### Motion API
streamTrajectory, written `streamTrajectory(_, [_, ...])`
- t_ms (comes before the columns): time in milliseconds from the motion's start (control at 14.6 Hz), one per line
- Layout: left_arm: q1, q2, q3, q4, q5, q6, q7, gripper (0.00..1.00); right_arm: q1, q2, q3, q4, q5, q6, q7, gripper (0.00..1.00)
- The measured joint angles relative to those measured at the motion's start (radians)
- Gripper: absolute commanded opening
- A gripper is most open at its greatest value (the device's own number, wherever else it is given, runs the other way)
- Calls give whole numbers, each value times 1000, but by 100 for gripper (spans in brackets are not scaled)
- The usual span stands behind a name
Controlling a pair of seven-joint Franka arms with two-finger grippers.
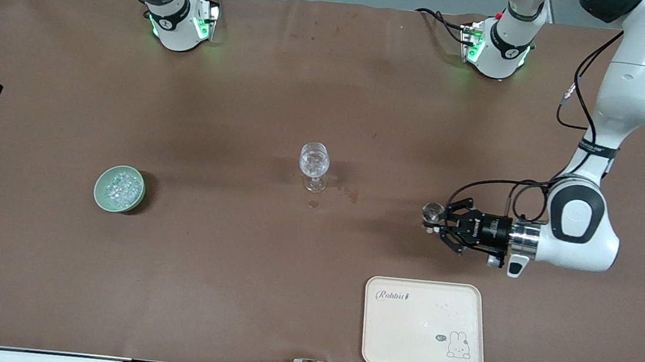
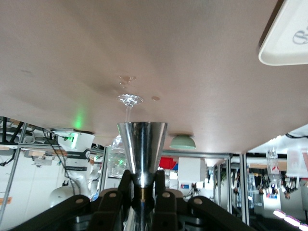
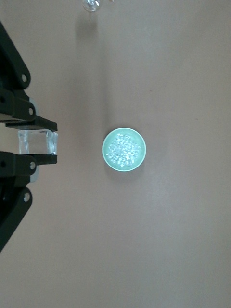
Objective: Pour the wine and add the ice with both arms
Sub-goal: 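Move the left gripper's jigger to the glass while the right gripper lifts ice, then tilt the jigger over the wine glass with the left gripper to pour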
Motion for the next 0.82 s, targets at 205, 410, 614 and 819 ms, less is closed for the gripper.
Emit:
streamTrajectory(205, [-75, -36, -2, 0, 0, 61, -99, 0, 0, -7, 2, 5, 0, 4, 0, 3])
streamTrajectory(410, [-155, -86, -4, -1, 0, 110, -186, 0, 6, 5, 4, 34, 0, -22, -1, 2])
streamTrajectory(614, [-227, -135, -2, -7, 23, 139, -270, 0, 22, 38, 5, 70, 0, -51, -1, 3])
streamTrajectory(819, [-282, -162, -2, -11, 106, 161, -356, 0, 29, 59, 6, 70, 0, -51, -1, 3])
